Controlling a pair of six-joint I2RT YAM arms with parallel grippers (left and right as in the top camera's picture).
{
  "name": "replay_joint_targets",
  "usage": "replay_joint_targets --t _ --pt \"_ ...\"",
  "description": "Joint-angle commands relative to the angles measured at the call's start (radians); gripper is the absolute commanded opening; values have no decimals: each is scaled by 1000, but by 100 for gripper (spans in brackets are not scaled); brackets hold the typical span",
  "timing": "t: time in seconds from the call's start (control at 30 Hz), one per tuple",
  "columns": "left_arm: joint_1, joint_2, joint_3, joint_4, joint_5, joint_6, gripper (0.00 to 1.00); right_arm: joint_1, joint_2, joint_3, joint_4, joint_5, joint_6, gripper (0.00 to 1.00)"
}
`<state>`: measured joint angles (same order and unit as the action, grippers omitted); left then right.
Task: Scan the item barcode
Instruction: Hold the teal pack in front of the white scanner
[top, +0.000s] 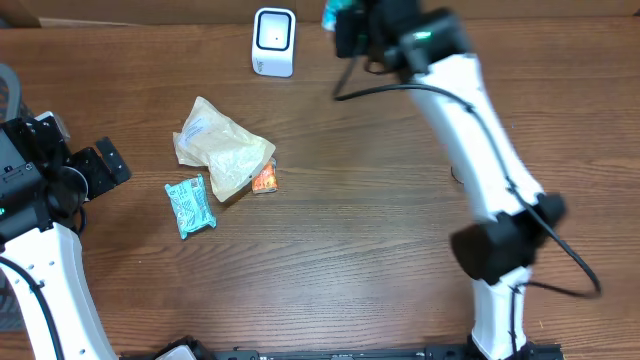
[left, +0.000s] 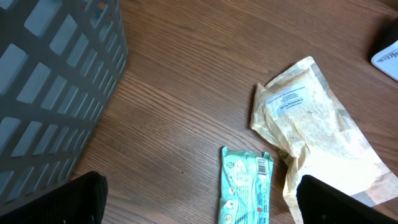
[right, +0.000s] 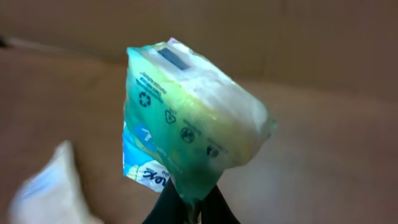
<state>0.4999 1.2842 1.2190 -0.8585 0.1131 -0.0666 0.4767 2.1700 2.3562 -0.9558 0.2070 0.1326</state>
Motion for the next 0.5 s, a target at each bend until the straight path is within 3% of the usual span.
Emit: replay_joint_targets --t 0.0,0.1,0.23,0.47 --pt "3 -2 12 2 8 26 99 55 114 13 187 325 -243 4" --pt "3 -2 12 3 8 26 100 73 202 13 417 333 -517 4" --pt "3 -2 12 3 8 26 100 75 288 12 625 314 -745 4" --pt "3 -2 12 3 8 26 99 80 413 12 743 187 -1026 4"
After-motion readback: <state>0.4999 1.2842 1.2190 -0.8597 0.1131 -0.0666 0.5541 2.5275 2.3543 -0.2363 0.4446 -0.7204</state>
